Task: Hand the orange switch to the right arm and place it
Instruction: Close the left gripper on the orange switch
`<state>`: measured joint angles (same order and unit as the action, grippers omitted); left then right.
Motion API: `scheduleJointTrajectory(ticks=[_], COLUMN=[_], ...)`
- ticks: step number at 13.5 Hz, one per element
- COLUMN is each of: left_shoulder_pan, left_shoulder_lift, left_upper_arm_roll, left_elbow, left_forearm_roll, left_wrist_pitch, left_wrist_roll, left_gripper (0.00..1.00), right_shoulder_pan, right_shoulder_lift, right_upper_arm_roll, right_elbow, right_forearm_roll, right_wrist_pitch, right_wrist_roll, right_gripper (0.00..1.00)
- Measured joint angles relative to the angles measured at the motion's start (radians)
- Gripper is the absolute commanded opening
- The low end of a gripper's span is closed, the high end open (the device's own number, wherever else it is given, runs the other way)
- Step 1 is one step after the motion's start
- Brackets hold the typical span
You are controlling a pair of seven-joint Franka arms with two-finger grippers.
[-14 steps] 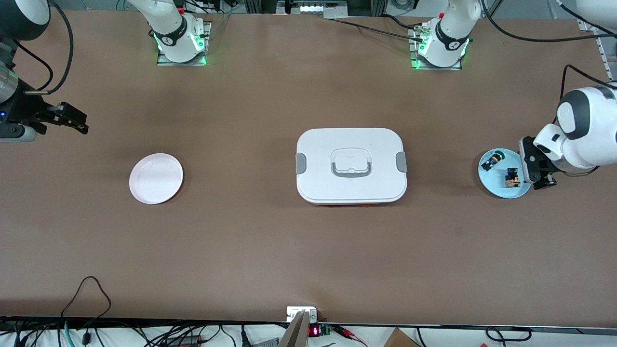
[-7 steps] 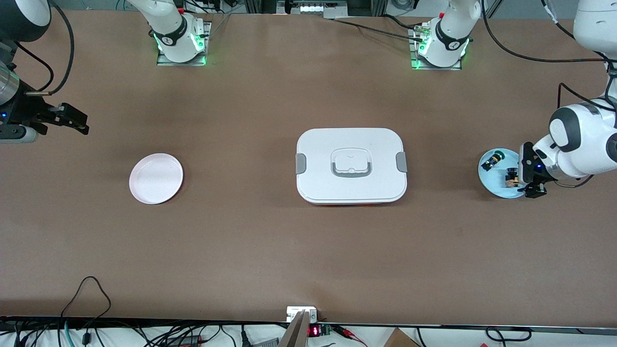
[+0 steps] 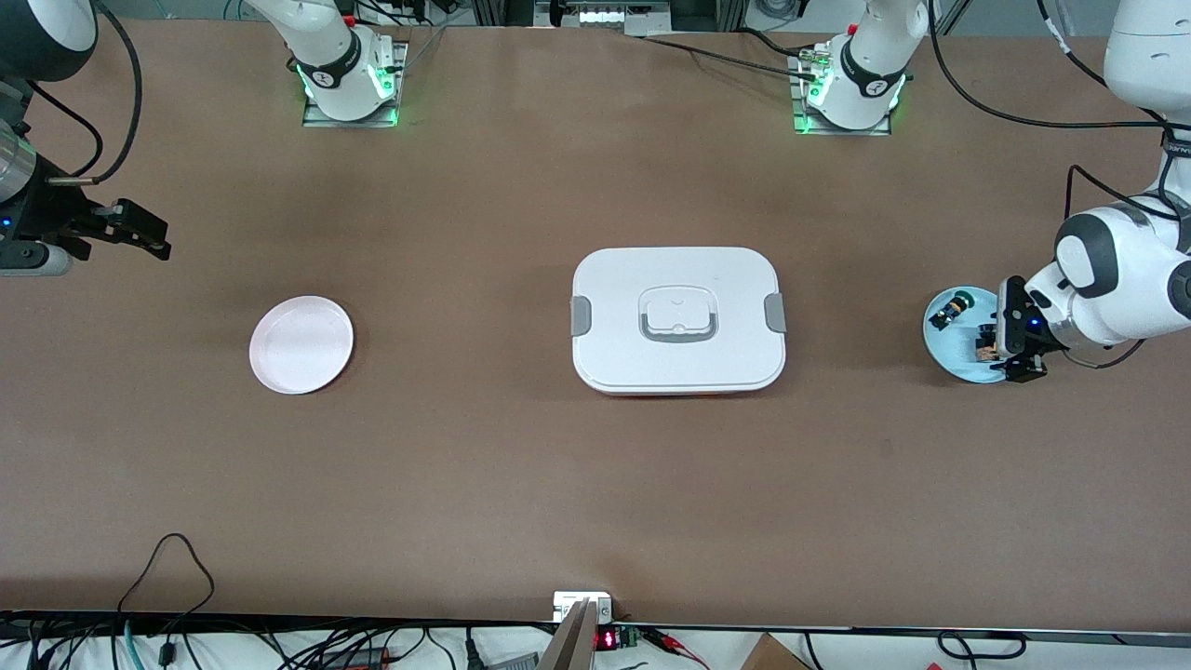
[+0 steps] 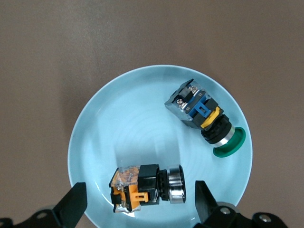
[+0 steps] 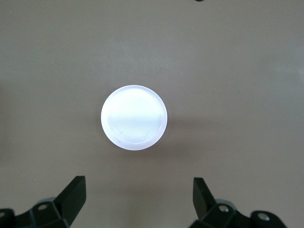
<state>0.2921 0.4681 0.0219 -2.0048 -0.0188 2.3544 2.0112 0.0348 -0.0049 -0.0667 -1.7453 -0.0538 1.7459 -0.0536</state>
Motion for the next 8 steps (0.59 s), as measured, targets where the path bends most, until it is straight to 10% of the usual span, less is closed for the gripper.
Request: scheduleJointTrajectory(ticks=[8], left_shoulder_pan=[0.015], left_shoulder_lift=[0.004], left_upper_arm_roll=[0.0], left_elbow=[-0.044], left_forearm_roll=[-0.024], left_wrist_pitch=[0.077], left_wrist_roll=[0.0], left_gripper=[1.0], right_shoulder_pan=[0.0], right_shoulder_lift=[0.0], right_upper_arm_roll=[-0.001], right_elbow=[0.0], right_forearm_roll=[0.004], right_wrist_pitch=[0.0], right_wrist_roll=[0.009], right_gripper=[1.0])
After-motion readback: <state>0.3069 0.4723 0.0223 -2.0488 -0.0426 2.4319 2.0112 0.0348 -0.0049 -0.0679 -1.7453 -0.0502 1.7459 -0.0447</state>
